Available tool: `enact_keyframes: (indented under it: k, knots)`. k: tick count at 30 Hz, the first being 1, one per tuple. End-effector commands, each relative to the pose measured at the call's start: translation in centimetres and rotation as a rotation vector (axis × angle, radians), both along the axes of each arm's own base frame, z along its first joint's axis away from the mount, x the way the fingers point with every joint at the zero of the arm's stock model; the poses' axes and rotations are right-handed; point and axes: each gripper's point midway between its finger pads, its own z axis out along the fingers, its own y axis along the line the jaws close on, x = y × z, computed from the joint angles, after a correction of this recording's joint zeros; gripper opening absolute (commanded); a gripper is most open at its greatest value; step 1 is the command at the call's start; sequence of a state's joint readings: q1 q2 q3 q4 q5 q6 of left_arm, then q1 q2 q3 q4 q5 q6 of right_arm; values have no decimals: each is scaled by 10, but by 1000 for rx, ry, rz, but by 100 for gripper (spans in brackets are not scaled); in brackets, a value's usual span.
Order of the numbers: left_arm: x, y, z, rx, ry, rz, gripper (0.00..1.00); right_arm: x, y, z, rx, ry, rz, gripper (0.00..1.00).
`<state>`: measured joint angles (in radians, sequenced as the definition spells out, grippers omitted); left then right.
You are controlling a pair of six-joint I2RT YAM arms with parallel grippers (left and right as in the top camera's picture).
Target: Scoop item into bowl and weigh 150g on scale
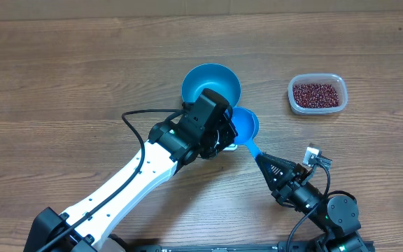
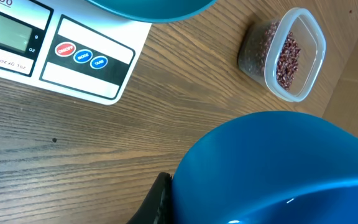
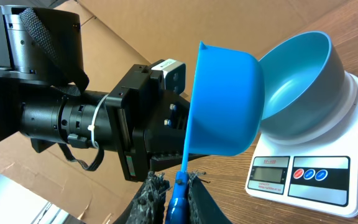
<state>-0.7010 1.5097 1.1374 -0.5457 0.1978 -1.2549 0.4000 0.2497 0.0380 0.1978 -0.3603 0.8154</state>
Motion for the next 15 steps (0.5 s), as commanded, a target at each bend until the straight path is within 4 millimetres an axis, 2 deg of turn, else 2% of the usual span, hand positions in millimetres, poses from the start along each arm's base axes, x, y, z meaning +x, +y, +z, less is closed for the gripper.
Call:
enact_keyframes:
  k: [1,15]
  knots:
    - [2,-1,-1,9,-9,14,4,-3,1,20,18,-45,9,13]
    - [2,-6,2,1,-23,5,4,-5,3,18,13,-36,29,10]
